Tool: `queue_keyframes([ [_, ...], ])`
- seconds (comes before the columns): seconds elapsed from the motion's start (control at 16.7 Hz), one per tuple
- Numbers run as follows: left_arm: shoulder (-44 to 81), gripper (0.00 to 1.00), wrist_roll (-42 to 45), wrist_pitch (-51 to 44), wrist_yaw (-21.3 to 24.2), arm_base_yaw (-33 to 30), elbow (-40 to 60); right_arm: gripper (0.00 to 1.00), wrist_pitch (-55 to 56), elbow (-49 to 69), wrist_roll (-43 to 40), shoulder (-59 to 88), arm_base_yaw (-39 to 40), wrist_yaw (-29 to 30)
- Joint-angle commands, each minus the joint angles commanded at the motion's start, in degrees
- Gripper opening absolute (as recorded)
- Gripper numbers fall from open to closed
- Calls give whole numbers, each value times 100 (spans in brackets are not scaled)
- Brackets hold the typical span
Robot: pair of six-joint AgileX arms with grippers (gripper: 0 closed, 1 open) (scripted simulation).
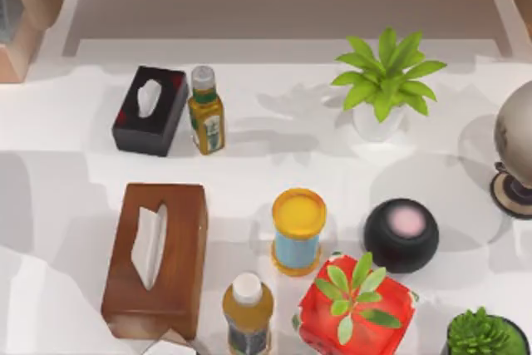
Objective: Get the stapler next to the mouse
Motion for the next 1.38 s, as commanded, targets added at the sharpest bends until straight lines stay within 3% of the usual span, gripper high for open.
queue_keyframes([
  [0.84,411,0,-6,198,4,9,-417,100,0,0,0,0,0,0],
  [1.38,411,68,-6,198,4,9,-417,100,0,0,0,0,0,0],
])
